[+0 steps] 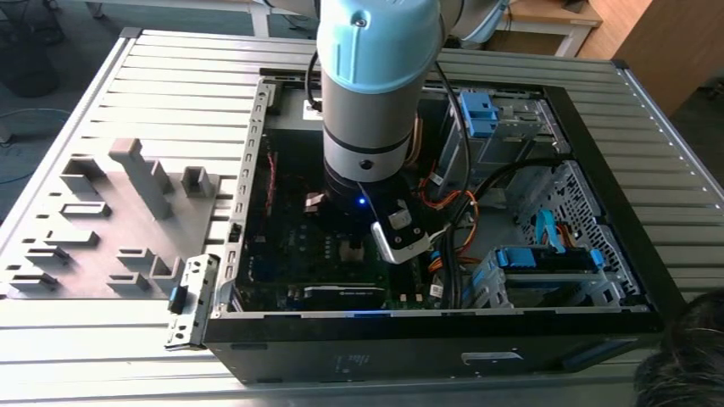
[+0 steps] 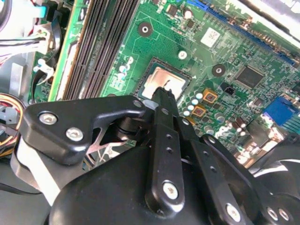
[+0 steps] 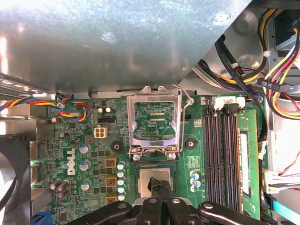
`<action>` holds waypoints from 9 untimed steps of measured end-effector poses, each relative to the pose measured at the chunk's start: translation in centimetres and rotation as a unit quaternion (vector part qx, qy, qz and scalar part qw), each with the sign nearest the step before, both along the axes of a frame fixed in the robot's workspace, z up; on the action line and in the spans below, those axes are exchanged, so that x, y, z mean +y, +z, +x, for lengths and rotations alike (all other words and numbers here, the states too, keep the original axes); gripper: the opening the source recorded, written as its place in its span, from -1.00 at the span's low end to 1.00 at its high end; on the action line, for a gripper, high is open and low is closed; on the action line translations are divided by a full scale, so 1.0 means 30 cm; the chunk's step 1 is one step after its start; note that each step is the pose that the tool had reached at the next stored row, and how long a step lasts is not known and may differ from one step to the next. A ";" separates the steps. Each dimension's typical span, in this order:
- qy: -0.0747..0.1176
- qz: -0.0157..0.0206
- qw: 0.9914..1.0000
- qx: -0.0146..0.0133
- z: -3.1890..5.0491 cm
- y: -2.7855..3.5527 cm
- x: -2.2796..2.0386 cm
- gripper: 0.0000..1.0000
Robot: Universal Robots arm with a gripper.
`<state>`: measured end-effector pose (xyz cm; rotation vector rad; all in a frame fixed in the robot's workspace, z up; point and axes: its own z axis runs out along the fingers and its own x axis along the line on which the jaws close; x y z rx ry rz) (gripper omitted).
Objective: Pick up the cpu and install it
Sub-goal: 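Place the cpu into insertion slot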
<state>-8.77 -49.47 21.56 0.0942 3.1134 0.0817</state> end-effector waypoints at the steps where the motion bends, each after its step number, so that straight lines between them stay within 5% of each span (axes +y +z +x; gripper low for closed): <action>1: 0.000 0.000 1.000 0.000 0.000 0.000 0.000 -0.79; 9: 0.000 0.000 1.000 -0.002 0.000 0.000 0.000 -0.79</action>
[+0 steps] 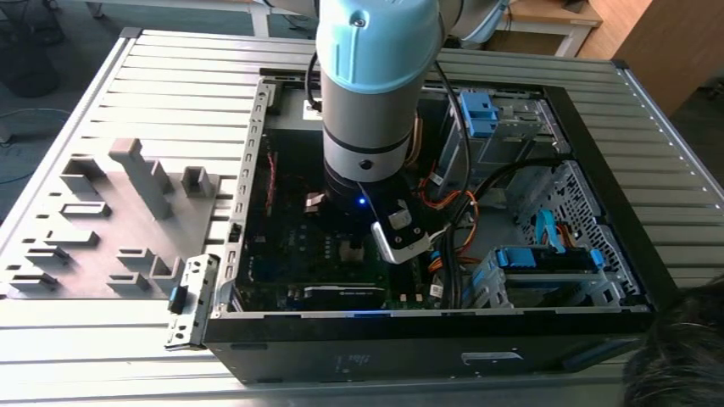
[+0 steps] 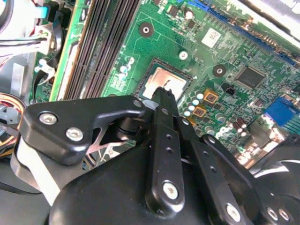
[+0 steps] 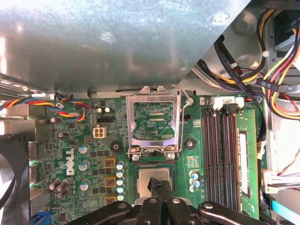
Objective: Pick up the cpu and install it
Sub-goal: 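Place the cpu into insertion slot, then close the cpu cover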
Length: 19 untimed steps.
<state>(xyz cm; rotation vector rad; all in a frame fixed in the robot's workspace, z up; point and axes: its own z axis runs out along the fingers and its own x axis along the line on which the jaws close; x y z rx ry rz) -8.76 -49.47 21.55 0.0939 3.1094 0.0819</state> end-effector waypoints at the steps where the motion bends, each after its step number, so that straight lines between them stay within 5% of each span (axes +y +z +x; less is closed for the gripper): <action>1: 0.000 0.000 1.000 0.000 0.000 0.000 0.000 -0.79; 8: 0.000 0.000 1.000 -0.004 0.000 0.000 0.000 -0.79; 10: 0.000 0.000 1.000 -0.008 0.000 0.000 0.000 -0.79; 19: 0.000 0.000 1.000 -0.011 0.000 0.000 0.000 -0.79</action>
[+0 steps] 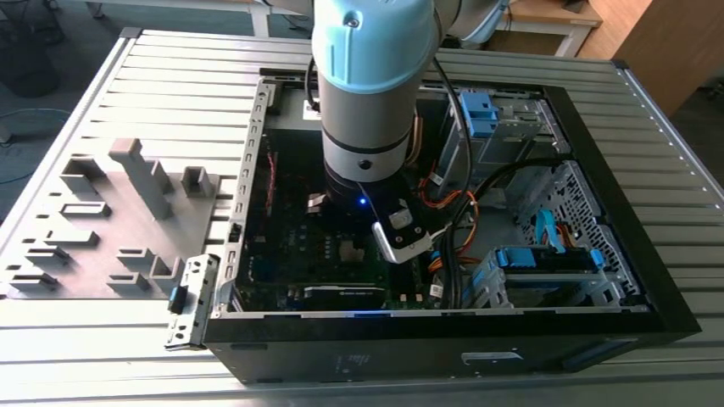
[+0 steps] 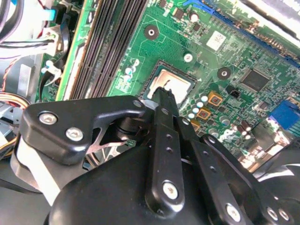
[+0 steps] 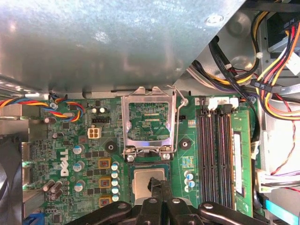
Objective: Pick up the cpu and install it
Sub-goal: 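Close the cpu cover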
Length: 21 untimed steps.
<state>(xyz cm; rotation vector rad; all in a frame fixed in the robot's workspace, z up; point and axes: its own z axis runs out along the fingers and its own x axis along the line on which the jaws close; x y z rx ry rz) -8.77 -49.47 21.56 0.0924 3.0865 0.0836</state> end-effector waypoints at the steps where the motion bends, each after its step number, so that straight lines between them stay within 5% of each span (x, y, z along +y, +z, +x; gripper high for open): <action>1: 0.000 0.000 1.000 0.000 0.000 0.000 0.000 -0.79; 9: 0.001 0.000 1.000 0.000 0.008 0.000 0.000 -0.79; 14: 0.026 0.000 1.000 0.000 0.017 -0.001 0.000 -0.79; 17: 0.052 0.000 0.999 0.000 0.018 -0.002 0.000 -0.79; 21: 0.088 0.000 0.996 0.000 0.018 -0.003 0.000 -0.79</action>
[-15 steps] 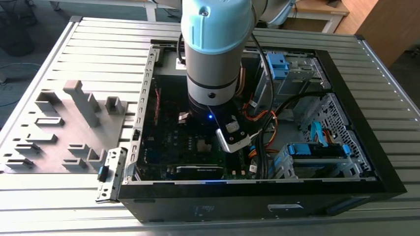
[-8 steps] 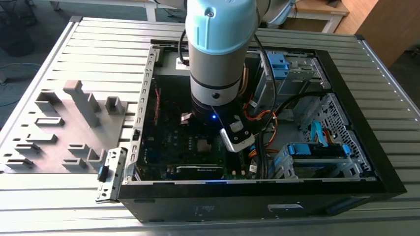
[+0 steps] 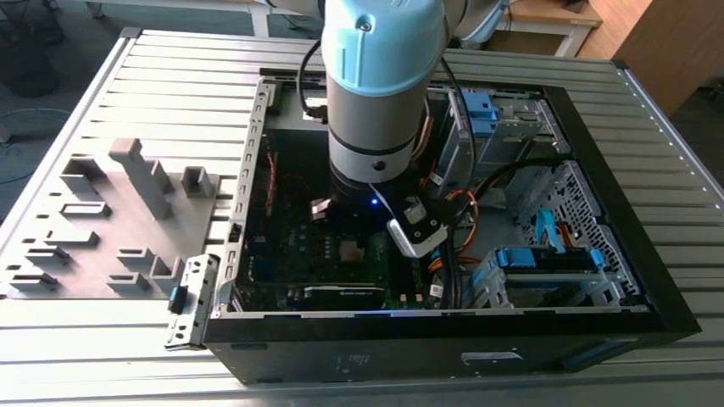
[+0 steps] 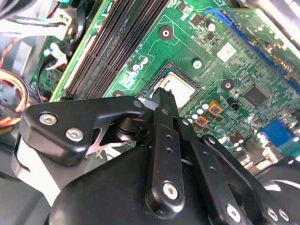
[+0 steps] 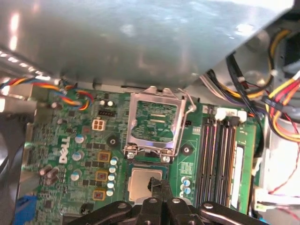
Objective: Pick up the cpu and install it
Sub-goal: 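Close the cpu cover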
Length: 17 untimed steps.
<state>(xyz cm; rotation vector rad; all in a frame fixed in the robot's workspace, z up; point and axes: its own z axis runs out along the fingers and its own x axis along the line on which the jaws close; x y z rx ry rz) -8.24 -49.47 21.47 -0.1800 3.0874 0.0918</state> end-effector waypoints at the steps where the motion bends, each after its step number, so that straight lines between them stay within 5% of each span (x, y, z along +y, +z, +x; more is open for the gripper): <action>1: 0.009 0.000 1.000 0.000 0.000 0.000 0.000 -0.79; 5: 0.045 0.000 0.999 0.000 0.000 -0.001 0.000 -0.79; 9: 0.082 0.000 0.997 0.000 0.000 -0.002 0.000 -0.79; 12: 0.108 0.000 0.994 0.000 0.000 -0.003 0.000 -0.79; 17: 0.154 0.000 0.988 0.000 0.000 -0.004 0.000 -0.79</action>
